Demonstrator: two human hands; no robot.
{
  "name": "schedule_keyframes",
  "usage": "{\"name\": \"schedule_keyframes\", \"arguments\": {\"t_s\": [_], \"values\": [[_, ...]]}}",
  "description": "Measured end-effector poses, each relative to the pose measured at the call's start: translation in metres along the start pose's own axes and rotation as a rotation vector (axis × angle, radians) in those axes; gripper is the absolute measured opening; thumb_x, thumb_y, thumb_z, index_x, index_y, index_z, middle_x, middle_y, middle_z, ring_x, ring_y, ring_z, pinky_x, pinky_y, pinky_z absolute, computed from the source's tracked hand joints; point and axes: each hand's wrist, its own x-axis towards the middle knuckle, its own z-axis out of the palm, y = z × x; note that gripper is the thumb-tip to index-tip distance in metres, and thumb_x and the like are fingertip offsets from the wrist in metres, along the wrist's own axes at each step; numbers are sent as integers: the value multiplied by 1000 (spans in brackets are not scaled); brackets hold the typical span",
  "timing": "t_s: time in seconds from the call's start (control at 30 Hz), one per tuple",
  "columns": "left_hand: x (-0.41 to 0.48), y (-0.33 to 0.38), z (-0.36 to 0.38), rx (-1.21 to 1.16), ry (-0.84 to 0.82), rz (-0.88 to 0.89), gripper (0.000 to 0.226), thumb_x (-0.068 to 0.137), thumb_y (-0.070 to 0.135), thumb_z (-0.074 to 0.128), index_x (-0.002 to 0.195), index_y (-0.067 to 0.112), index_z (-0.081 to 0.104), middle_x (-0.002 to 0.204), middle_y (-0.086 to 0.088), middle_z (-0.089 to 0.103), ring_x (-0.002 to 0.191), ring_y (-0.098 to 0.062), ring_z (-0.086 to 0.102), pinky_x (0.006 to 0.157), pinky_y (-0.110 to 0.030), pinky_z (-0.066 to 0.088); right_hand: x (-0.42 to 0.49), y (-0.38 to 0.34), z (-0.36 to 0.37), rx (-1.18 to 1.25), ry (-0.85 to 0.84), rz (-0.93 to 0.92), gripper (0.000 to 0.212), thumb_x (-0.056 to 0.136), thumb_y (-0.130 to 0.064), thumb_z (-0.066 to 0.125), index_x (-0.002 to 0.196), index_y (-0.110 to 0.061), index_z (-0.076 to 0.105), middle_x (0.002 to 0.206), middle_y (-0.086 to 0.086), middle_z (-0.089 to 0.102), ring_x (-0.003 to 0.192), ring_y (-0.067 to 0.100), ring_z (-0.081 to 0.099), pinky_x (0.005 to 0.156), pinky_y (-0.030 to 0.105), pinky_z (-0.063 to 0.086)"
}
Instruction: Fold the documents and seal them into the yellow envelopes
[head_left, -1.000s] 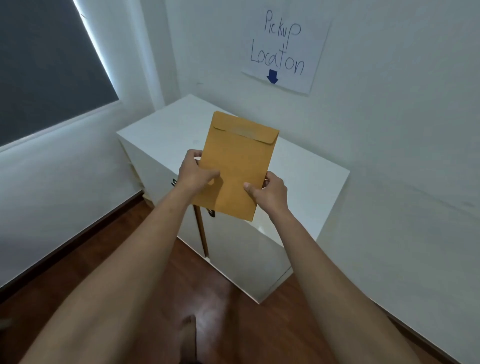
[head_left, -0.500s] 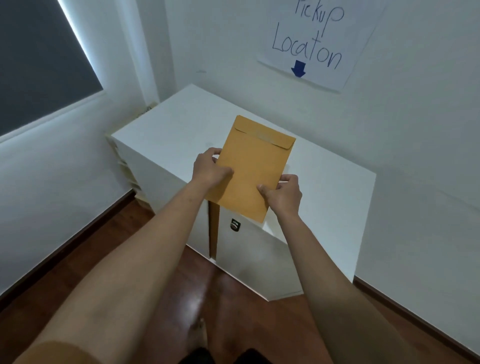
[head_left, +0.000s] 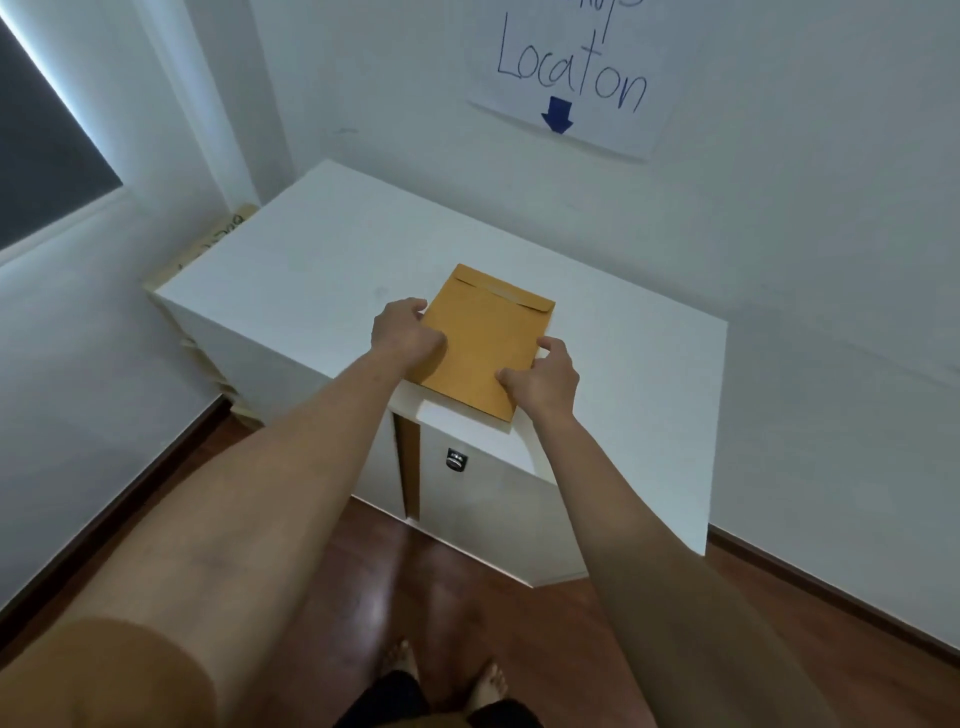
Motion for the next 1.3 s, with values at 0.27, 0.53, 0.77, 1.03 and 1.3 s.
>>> {"name": "schedule_keyframes", "arguments": {"t_s": [0.27, 0.53, 0.77, 1.03, 1.3], "values": [[9, -8, -4, 156, -210, 143, 121, 55, 43, 94, 154, 25, 26, 147, -6, 44, 136, -27, 39, 111, -45, 38, -2, 0, 4, -120, -125, -74, 121, 57, -37, 93, 153, -17, 22, 151, 5, 39, 139, 23, 36, 104, 31, 37], [15, -11, -10, 505, -327, 234, 147, 55, 32, 95, 155, 25, -13, 140, -17, 34, 132, -35, 34, 107, -46, 38, 1, 8, 8, -245, -165, -139, 126, 56, -34, 94, 154, -15, 17, 149, 8, 37, 138, 26, 34, 109, 36, 34], [21, -19, -7, 581, -290, 290, 140, 59, 37, 93, 156, 22, -7, 135, -18, 42, 127, -34, 40, 100, -43, 42, 9, 13, 22, -287, -151, -147, 126, 55, -36, 92, 153, -14, 16, 148, 10, 37, 137, 29, 32, 111, 39, 34], [31, -22, -6, 594, -295, 322, 130, 62, 33, 90, 155, 24, 0, 131, -15, 44, 125, -32, 37, 99, -44, 42, 22, 12, 31, -362, -121, -172, 124, 58, -37, 90, 154, -13, 14, 148, 10, 35, 135, 31, 30, 109, 39, 32], [39, -17, -8, 571, -268, 375, 124, 66, 23, 88, 155, 19, 1, 123, -17, 51, 114, -33, 50, 90, -41, 44, 30, 10, 39, -389, -87, -174, 113, 56, -41, 86, 147, -14, 25, 139, 8, 44, 125, 30, 37, 99, 36, 37]]}}
